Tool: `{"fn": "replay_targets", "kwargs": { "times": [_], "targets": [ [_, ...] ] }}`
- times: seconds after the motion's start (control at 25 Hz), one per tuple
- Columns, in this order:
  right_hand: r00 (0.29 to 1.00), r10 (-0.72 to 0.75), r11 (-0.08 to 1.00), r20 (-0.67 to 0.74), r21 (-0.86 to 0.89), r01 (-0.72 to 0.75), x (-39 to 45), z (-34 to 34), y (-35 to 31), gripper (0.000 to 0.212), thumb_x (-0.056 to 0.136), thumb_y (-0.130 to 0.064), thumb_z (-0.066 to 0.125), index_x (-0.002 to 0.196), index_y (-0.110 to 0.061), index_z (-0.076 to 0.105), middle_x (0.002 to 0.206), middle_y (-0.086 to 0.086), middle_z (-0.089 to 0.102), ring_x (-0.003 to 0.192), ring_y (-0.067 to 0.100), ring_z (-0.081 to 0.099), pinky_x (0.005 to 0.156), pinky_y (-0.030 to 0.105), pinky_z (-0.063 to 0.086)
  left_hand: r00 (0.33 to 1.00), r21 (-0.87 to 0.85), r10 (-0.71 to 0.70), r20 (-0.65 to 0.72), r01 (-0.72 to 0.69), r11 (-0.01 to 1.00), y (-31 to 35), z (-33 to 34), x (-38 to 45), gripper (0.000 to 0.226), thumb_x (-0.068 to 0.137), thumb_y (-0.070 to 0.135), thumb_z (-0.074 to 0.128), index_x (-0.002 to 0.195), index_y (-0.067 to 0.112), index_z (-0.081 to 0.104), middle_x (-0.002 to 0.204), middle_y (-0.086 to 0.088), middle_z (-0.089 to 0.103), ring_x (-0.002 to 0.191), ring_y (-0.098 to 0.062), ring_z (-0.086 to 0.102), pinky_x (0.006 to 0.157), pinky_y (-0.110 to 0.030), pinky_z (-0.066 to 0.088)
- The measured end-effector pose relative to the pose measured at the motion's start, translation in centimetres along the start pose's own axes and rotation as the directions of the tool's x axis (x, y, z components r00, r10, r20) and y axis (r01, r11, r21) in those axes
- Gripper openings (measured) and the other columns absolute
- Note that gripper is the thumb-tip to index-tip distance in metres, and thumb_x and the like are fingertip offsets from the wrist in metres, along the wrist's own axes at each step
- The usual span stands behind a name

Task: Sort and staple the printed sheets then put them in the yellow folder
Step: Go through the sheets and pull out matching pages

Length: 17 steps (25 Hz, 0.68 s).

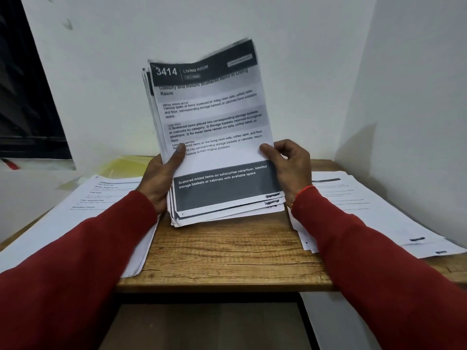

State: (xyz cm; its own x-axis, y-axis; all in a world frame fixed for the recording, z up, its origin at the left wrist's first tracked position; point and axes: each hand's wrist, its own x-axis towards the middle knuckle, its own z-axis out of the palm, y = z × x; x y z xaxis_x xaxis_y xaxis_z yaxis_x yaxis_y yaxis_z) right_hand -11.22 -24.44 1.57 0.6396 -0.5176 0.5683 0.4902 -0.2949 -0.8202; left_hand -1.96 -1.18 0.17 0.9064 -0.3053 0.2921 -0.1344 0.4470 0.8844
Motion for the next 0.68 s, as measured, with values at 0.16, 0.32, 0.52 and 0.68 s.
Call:
{"fn": "replay_targets", "kwargs": {
  "times": [0.16, 0.32, 0.52, 0.68],
  "targets": [
    [1.000, -0.020, 0.999, 0.014, 0.037, 0.020, 0.2, -0.3, 0.1, 0.019, 0.090, -0.020, 0.070, 0.074, -0.009, 0.071, 0.062, -0.012, 0.061, 0.061, 0.003, 0.052, 0.061, 0.020, 0.044, 0.999, 0.000, 0.036, -0.015, -0.036, 0.999, -0.1, 0.1, 0.0, 0.034, 0.098, 0.027, 0.058, 0.127, 0.011, 0.063, 0.117, -0.010, 0.073, 0.100, -0.023, 0.073, 0.076, -0.036, 0.061],
    [0.993, -0.027, 0.998, -0.112, 0.058, 0.034, 1.1, -1.4, -0.1, 0.015, 0.089, -0.018, 0.070, 0.074, -0.016, 0.071, 0.067, -0.014, 0.062, 0.067, 0.004, 0.053, 0.067, 0.021, 0.046, 0.997, 0.002, 0.073, -0.034, -0.073, 0.997, -0.3, -0.3, 0.2, 0.031, 0.096, 0.024, 0.061, 0.124, 0.011, 0.064, 0.115, -0.008, 0.073, 0.099, -0.022, 0.073, 0.077, -0.034, 0.060],
    [0.878, -0.048, 0.998, -0.476, -0.046, 0.029, 4.2, -5.7, 1.3, 0.021, 0.088, -0.016, 0.066, 0.106, -0.010, 0.076, 0.101, -0.006, 0.073, 0.096, 0.008, 0.066, 0.094, 0.025, 0.051, 0.994, 0.027, 0.086, -0.068, -0.085, 0.996, -0.3, -0.4, 0.3, 0.021, 0.094, 0.024, 0.065, 0.112, 0.015, 0.069, 0.112, -0.009, 0.074, 0.092, -0.022, 0.074, 0.077, -0.037, 0.061],
    [0.815, -0.112, 0.963, -0.568, -0.264, -0.051, 4.3, -7.8, 2.2, 0.028, 0.092, -0.016, 0.059, 0.115, -0.012, 0.073, 0.114, 0.002, 0.073, 0.101, 0.006, 0.062, 0.087, 0.001, 0.039, 0.993, 0.019, 0.104, -0.062, -0.103, 0.994, 0.1, -0.4, 0.2, 0.022, 0.091, 0.026, 0.066, 0.111, 0.016, 0.070, 0.114, -0.008, 0.074, 0.097, -0.023, 0.073, 0.084, -0.040, 0.060]
  ]
}}
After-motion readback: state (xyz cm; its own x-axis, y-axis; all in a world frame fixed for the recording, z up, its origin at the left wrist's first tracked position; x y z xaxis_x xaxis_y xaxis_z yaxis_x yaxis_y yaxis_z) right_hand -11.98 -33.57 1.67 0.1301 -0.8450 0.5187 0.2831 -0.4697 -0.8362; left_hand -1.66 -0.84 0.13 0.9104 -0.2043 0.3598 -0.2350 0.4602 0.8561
